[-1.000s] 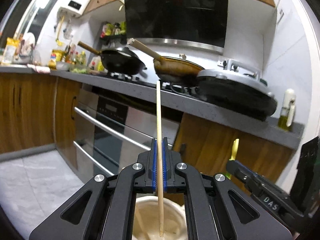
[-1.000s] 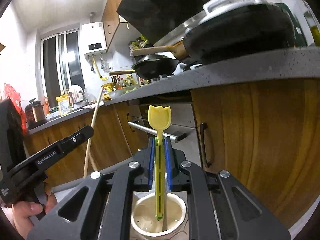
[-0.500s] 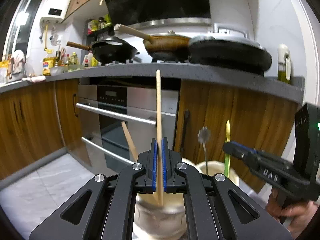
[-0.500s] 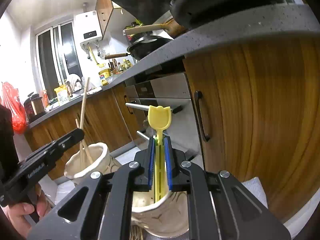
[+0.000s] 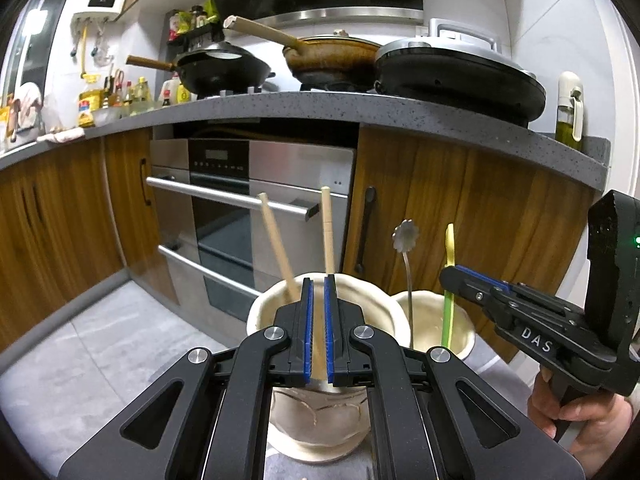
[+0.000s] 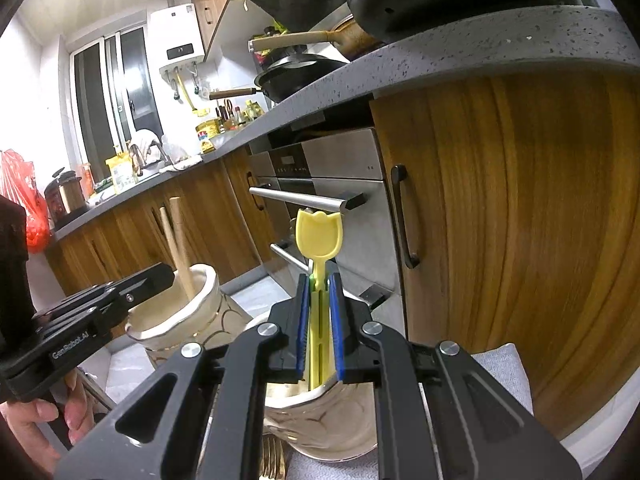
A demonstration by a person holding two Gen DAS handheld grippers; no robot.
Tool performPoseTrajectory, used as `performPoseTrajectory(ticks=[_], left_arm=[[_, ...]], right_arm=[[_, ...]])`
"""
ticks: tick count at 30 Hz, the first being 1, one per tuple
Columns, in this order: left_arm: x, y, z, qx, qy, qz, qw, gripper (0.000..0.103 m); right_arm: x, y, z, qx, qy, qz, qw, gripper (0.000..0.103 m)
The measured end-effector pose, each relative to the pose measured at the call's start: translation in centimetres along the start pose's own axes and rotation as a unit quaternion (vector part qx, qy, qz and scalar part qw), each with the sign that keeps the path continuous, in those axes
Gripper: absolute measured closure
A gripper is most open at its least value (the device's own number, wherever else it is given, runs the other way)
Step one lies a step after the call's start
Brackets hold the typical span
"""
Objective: Organize utensils
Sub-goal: 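Insert chopstick into tall cup with left tool while right tool inserts yellow spoon into short cup, then withdraw both open tools from the holder toward the remaining utensils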
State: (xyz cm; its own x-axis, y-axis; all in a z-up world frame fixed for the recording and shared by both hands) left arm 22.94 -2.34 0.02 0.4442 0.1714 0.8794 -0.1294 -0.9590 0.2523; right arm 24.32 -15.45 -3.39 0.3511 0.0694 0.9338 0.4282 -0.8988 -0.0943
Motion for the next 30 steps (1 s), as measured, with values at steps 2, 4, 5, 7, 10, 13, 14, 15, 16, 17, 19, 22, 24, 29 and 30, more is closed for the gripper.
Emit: performPoseTrajectory(ticks=[2, 4, 5, 7, 10, 13, 14, 15, 16, 17, 19, 22, 24, 29, 30], left_arm=[[0.0, 0.0, -0.1, 0.001, 0.001, -0.001, 1.0000, 0.095], [-0.1, 0.0, -0.2, -0.002, 0.002, -0.003, 1.0000, 0.095], [-0.1, 0.0, -0.3, -0.002, 0.002, -0.003, 1.0000, 0.095], [-0.2, 0.0, -0.4, -0.001, 0.002, 0.000, 1.0000, 0.095], [-0.3, 0.0, -0.5, -0.002, 0.001, -0.003, 1.0000, 0.095], [-0.2, -0.1, -0.8, -0.005, 0.002, -0.007, 1.0000, 0.095], [-0.2, -0.1, -0.8, -0.005, 0.002, -0.006, 1.0000, 0.095], [-0.1, 0.0, -0.8, -0.004, 0.002, -0.005, 1.0000, 0.095], [-0.1, 0.0, -0.9, -0.004, 0.002, -0.005, 1.0000, 0.095], [-0.1, 0.0, -0.9, -0.004, 0.002, -0.005, 1.0000, 0.095], [-0.1, 0.0, -1.0, -0.003, 0.001, -0.006, 1.0000, 0.095], [-0.2, 0.0, -1.3, -0.004, 0.004, -0.005, 1.0000, 0.095], [-0.2, 0.0, -1.6, -0.005, 0.005, -0.005, 1.0000, 0.095], [-0.1, -0.2, -2.4, -0.005, 0.006, -0.008, 0.9999, 0.094], [-0.1, -0.3, -2.6, -0.004, 0.006, -0.008, 0.9999, 0.094]], right_arm=[[-0.1, -0.1, 0.2, -0.003, -0.005, -0.002, 1.000, 0.093], [-0.3, -0.1, 0.4, -0.006, -0.011, -0.005, 1.000, 0.093], [-0.3, -0.1, 0.5, -0.009, -0.014, -0.006, 1.000, 0.093], [-0.3, 0.0, 0.7, -0.013, -0.017, -0.006, 1.000, 0.093], [-0.4, 0.0, 0.8, -0.013, -0.020, -0.003, 1.000, 0.093], [-0.5, 0.0, 0.6, -0.018, -0.018, -0.007, 1.000, 0.093], [-0.5, -0.1, 0.6, -0.019, -0.019, -0.008, 1.000, 0.093], [-0.5, -0.1, 0.6, -0.020, -0.019, -0.009, 1.000, 0.093], [-0.5, -0.1, 0.6, -0.020, -0.020, -0.009, 1.000, 0.093], [-0.5, -0.1, 0.6, -0.020, -0.020, -0.007, 1.000, 0.091], [-0.5, -0.1, 0.6, -0.022, -0.021, -0.007, 1.000, 0.084], [-0.5, 0.0, 0.3, -0.023, -0.019, -0.003, 1.000, 0.084], [-0.4, 0.2, 0.0, -0.026, -0.017, 0.000, 1.000, 0.078], [-0.1, 0.5, -0.8, -0.034, -0.009, 0.000, 0.999, 0.066], [-0.1, 0.6, -0.9, -0.036, -0.010, 0.001, 0.999, 0.065]])
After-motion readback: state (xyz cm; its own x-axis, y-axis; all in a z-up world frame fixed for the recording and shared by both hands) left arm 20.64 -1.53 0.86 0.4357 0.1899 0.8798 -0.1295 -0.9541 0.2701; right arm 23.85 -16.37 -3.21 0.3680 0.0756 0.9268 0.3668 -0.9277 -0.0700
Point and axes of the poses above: each gripper's, at about its wrist camera, not at the fingertips, and z roughly the way its jaws point, y to its right, x to its top, the point moved 6 cm from there along z, roughly the way its jaws point, and after that the axes turned 12 degrees about -z, right-handed, at the moved point
